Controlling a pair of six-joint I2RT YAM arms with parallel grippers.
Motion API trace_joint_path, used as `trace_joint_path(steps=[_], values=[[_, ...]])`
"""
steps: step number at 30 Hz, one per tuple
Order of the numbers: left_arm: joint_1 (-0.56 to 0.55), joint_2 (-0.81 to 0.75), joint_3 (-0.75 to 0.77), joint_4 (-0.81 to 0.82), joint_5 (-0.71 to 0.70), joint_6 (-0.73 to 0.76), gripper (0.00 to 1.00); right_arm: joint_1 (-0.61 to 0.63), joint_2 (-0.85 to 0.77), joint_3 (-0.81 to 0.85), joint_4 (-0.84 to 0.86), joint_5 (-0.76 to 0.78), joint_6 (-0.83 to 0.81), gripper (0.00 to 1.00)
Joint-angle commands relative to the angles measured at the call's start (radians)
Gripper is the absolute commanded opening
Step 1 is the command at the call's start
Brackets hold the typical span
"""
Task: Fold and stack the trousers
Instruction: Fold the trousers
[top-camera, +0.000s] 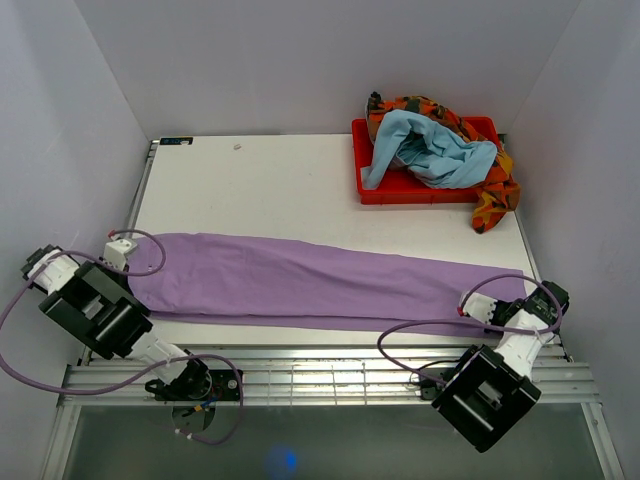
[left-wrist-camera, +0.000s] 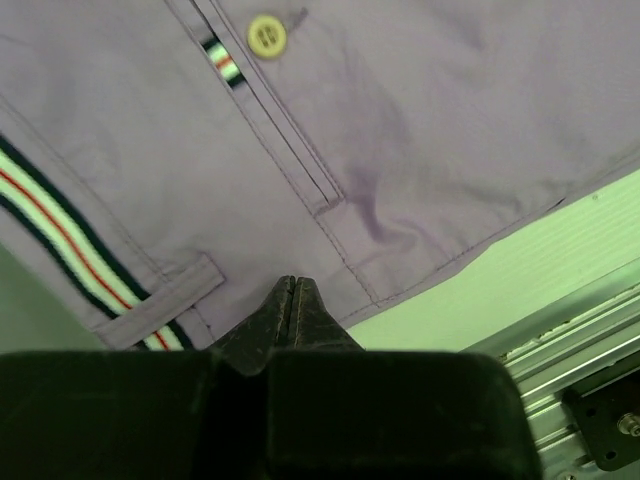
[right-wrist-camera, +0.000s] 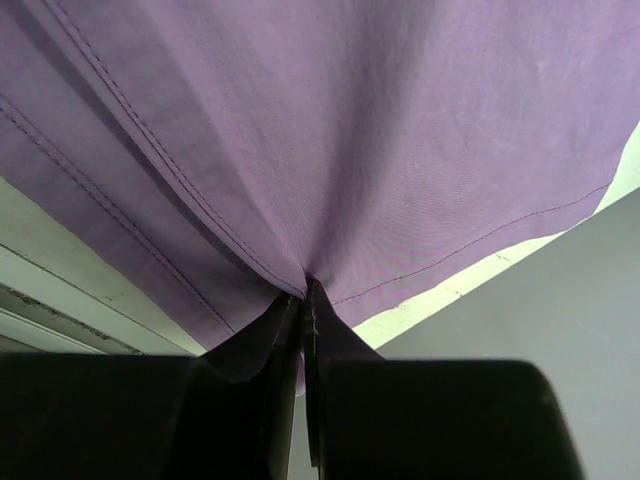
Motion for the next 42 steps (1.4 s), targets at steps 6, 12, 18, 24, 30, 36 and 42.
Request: trace_joint_path(steps=[6, 12, 18, 24, 30, 36, 42], values=[[0.036, -0.030, -0.093, 0.101, -0.024, 0.105, 0.37, -0.007, -0.084, -0.048, -0.031, 0.012, -0.349, 0.18], [0.036, -0.093, -0.151, 0.210, -0.061, 0.158, 0.69, -0.007, -0.063, -0.050, -0.023, 0.035, -0.359, 0.08], [0.039, -0.122, -0.186, 0.222, -0.108, 0.304, 0.87, -0.009, -0.014, -0.004, -0.026, 0.037, -0.326, 0.08], [0.050, -0.079, -0.162, 0.184, -0.162, 0.405, 0.83, -0.007, 0.001, 0.008, -0.029, 0.038, -0.316, 0.08], [0.067, -0.052, -0.145, 0.198, -0.182, 0.470, 0.83, -0.007, 0.000, 0.002, -0.028, 0.040, -0.319, 0.08], [0.067, -0.065, -0.180, 0.314, -0.144, 0.476, 0.59, -0.007, 0.007, 0.002, -0.028, 0.046, -0.319, 0.08], [0.071, -0.125, -0.179, 0.405, -0.066, 0.500, 0.03, -0.007, 0.012, 0.004, -0.026, 0.046, -0.323, 0.08]])
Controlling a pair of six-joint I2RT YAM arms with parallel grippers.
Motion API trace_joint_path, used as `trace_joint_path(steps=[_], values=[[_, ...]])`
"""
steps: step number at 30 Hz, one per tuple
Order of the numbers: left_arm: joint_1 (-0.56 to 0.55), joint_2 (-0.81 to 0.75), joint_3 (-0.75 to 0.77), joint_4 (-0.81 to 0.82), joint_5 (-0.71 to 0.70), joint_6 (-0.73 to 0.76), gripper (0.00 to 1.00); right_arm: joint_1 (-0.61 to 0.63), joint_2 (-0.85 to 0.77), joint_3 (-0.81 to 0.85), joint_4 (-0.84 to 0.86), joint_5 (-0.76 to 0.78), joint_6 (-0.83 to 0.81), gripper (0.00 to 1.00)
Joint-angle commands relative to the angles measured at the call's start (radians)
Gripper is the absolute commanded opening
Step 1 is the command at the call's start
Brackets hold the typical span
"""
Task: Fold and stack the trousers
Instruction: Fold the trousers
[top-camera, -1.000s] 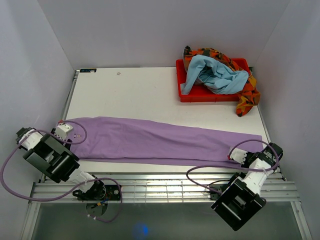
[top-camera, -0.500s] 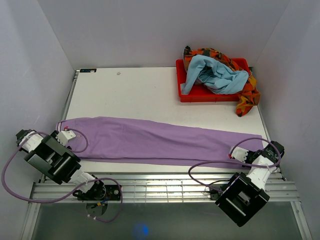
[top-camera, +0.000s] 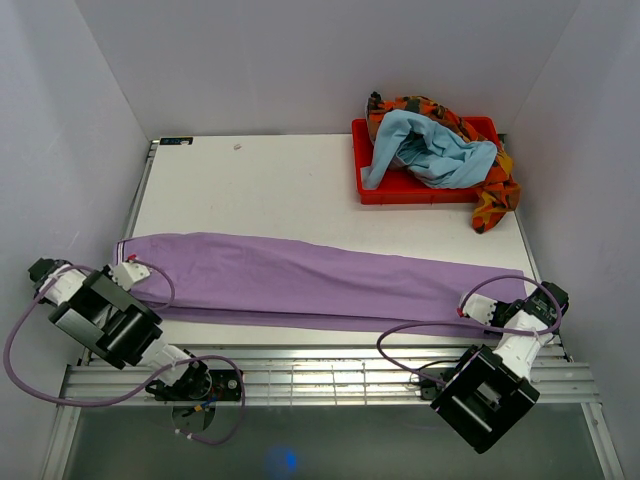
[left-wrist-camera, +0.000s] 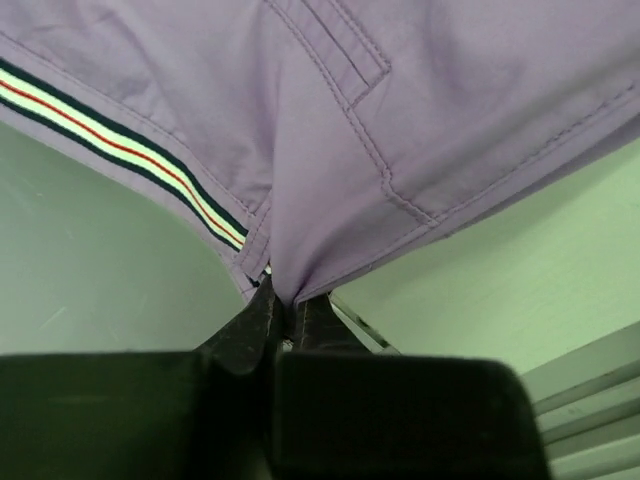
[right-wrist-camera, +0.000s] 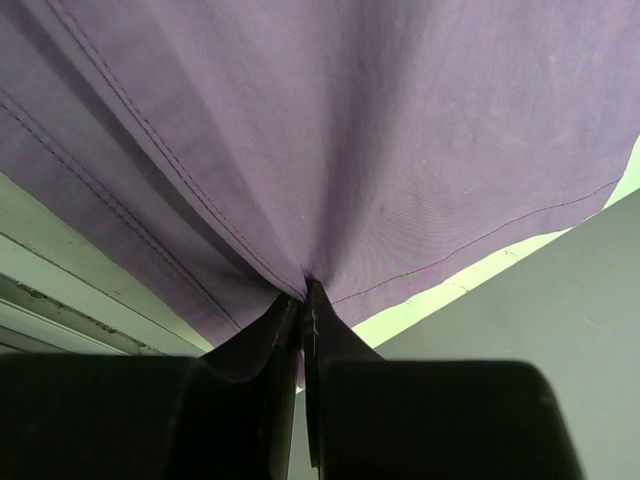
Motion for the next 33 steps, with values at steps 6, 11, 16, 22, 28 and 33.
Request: trace_joint_path(steps=[6, 11, 16, 22, 28, 33], values=[[0.054, -0.144, -0.007, 0.257, 0.240, 0.076, 0.00, -0.007, 0.031, 0.022, -0.022, 0.031, -0.309, 0.08], [0.134, -0.233, -0.129, 0.473, 0.374, 0.125, 0.00, -0.010, 0.030, 0.020, -0.023, 0.034, -0.311, 0.08], [0.158, -0.244, -0.370, 0.627, 0.341, 0.270, 0.00, -0.012, 0.010, 0.004, -0.026, 0.035, -0.337, 0.08], [0.160, -0.170, -0.427, 0.543, 0.196, 0.331, 0.13, -0.012, -0.005, 0.000, -0.040, 0.034, -0.355, 0.08], [0.209, -0.119, -0.183, 0.130, 0.216, 0.323, 0.78, -0.012, -0.039, 0.017, -0.072, 0.009, -0.358, 0.44], [0.264, -0.115, 0.043, -0.150, 0.261, 0.329, 0.98, -0.016, -0.032, 0.118, -0.178, -0.047, -0.323, 0.81]])
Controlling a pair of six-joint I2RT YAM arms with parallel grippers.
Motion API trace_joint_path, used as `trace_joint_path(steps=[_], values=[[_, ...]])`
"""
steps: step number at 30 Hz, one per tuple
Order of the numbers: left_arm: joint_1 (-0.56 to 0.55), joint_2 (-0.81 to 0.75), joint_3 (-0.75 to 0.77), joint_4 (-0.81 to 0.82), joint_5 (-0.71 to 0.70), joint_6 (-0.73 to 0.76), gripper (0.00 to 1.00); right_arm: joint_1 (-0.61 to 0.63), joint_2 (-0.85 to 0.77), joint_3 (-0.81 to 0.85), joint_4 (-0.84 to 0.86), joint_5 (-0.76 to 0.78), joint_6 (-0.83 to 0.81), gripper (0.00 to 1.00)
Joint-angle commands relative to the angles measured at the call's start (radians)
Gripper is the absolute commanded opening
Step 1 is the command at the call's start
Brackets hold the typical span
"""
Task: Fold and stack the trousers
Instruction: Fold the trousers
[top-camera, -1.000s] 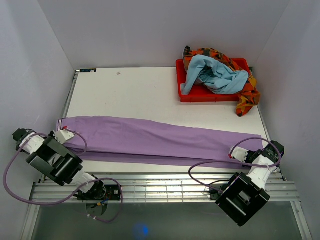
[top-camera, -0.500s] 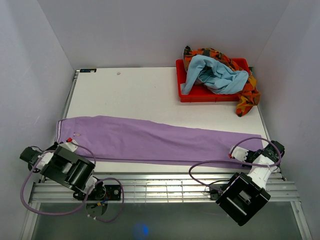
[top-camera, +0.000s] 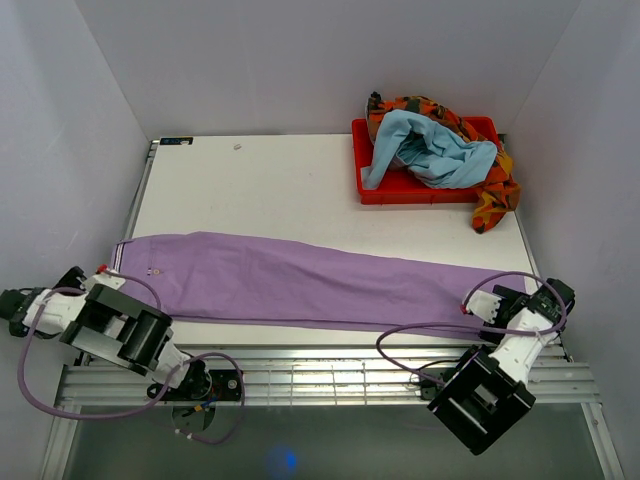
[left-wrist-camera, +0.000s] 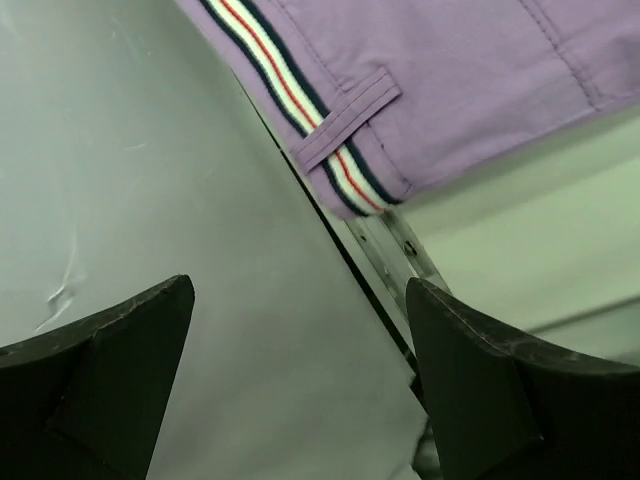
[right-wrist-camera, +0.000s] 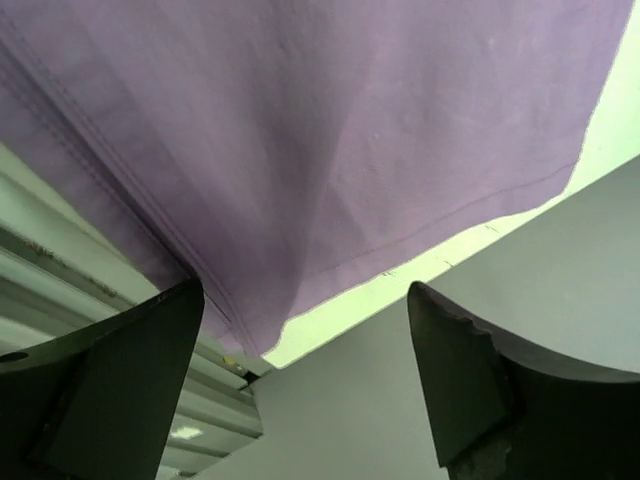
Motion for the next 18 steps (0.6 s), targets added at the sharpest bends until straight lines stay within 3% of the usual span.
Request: trace_joint_path(steps=[1, 3, 7, 11, 14, 15, 16, 17, 18], values=[[0.035, 0.001, 0.159, -0.360, 0.063, 0.270, 0.98, -0.010, 0.022, 0.131, -0.146, -0.053, -0.320, 0.90], [0.035, 0.033, 0.286, -0.522, 0.073, 0.230, 0.98, -0.016, 0.037, 0.198, -0.248, -0.088, -0.292, 0.94], [0.025, 0.070, 0.417, -0.681, 0.195, 0.128, 0.98, -0.024, 0.101, 0.370, -0.370, -0.134, -0.263, 0.96], [-0.104, 0.015, 0.405, -0.667, 0.212, -0.118, 0.98, -0.024, 0.169, 0.470, -0.396, -0.193, -0.208, 0.97], [-0.276, -0.068, 0.339, -0.658, 0.215, -0.304, 0.98, 0.023, 0.256, 0.578, -0.495, -0.268, -0.079, 0.94], [-0.326, -0.095, 0.316, -0.655, 0.226, -0.349, 0.96, 0.059, 0.301, 0.599, -0.509, -0.273, -0.015, 0.86], [-0.442, -0.158, 0.290, -0.649, 0.235, -0.392, 0.93, 0.095, 0.318, 0.611, -0.514, -0.273, 0.147, 0.82], [-0.512, -0.193, 0.234, -0.638, 0.244, -0.501, 0.91, 0.160, 0.338, 0.619, -0.520, -0.277, 0.215, 0.77], [-0.658, -0.229, 0.203, -0.584, 0.260, -0.578, 0.86, 0.184, 0.371, 0.628, -0.523, -0.288, 0.272, 0.70]])
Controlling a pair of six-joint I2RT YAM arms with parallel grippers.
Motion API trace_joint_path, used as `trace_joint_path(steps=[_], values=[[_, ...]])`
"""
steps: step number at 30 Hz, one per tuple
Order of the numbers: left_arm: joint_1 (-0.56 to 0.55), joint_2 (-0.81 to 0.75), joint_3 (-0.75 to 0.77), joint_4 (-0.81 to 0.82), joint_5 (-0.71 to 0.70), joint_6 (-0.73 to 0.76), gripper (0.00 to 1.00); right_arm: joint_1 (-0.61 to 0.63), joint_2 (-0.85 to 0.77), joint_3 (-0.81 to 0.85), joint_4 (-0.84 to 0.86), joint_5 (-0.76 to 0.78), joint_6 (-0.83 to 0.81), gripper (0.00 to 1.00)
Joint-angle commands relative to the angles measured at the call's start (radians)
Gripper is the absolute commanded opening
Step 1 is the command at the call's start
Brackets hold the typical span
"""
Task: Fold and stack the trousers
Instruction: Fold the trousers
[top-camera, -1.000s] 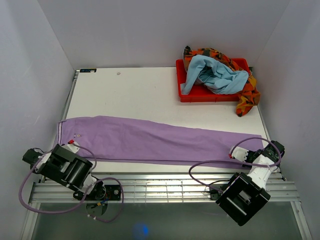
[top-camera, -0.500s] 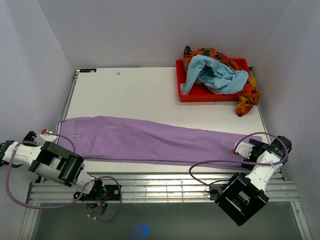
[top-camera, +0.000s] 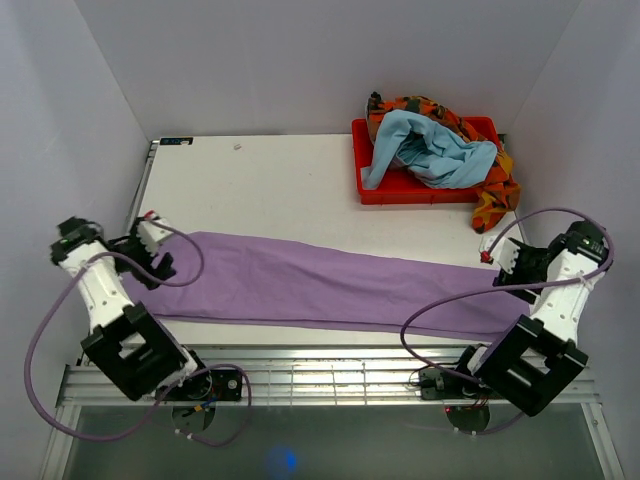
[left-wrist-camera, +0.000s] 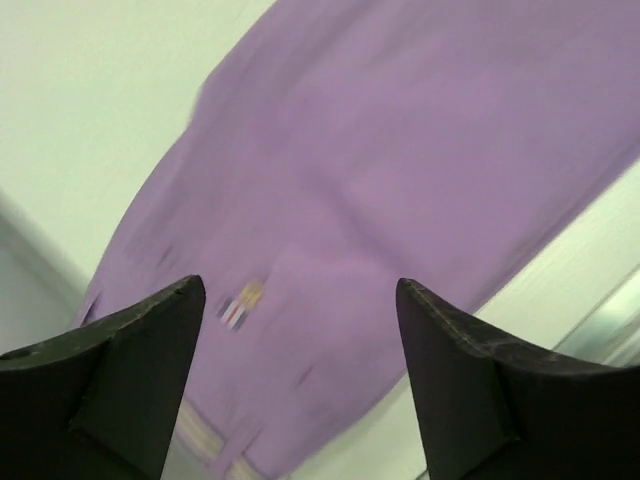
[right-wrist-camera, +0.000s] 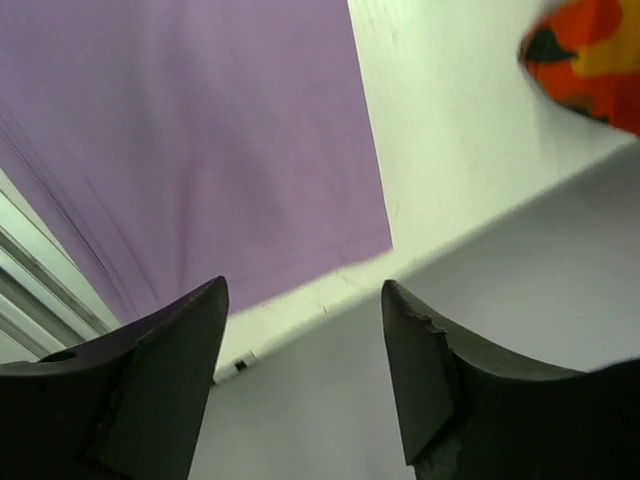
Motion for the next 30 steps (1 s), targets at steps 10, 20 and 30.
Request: trace_joint_path(steps=[10, 20, 30], values=[[-1.273, -0.230, -0.288, 0.592, -0.283, -1.170, 0.53, 0.326, 0.179, -0.060, 0.063, -0.122, 0.729, 0.43], [-1.689, 0.109, -0.161, 0.765, -0.562, -1.184, 0.33, 0.341, 0.198, -0.119, 0.167, -0.044, 0.926, 0.37], [-1.882, 0.264, -0.125, 0.807, -0.613, -1.197, 0.38, 0.342, 0.231, -0.170, 0.266, 0.040, 0.976, 0.30]])
